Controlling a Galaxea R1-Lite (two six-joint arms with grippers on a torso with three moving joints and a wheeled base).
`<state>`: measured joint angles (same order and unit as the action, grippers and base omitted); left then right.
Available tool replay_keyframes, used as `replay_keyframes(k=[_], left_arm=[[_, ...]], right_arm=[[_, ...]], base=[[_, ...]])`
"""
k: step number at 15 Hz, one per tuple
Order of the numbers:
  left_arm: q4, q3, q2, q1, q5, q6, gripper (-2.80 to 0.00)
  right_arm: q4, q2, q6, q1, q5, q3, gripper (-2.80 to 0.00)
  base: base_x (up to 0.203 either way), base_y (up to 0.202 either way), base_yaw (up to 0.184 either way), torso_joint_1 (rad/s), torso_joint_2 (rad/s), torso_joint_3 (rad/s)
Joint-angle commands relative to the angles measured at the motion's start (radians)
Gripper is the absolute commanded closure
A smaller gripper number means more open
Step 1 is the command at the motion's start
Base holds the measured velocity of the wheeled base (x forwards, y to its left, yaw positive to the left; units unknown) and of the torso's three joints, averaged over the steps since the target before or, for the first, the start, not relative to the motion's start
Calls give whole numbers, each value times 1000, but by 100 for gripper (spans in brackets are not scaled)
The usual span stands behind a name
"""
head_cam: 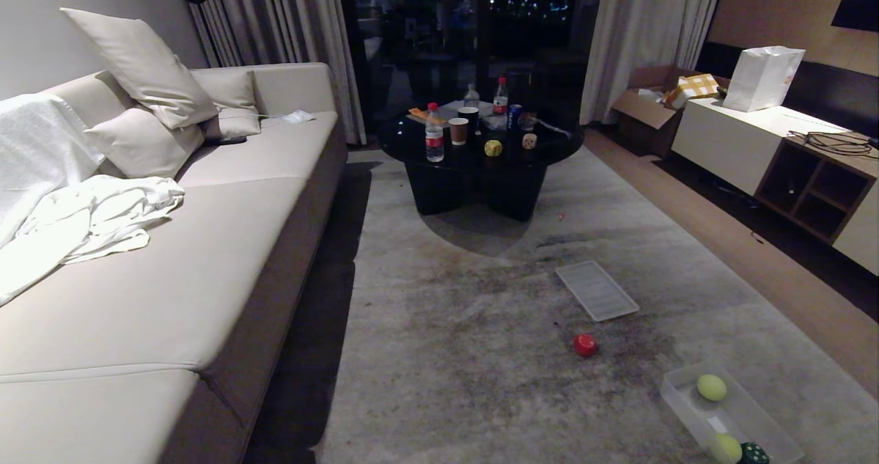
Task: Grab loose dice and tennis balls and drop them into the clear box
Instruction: Find toys out of the box
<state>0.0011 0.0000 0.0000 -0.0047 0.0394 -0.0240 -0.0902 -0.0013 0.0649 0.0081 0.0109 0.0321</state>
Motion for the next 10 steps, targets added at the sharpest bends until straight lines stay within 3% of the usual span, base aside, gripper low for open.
replay_keyframes(k=[1,10], left_arm=[[0,2,2,0,1,-1,0],[0,2,2,0,1,-1,0]], right_arm=[[0,1,1,1,0,0,0],[0,1,-2,0,-1,0,0]], base=[[0,0,0,0,0,0],[0,0,0,0,0,0]])
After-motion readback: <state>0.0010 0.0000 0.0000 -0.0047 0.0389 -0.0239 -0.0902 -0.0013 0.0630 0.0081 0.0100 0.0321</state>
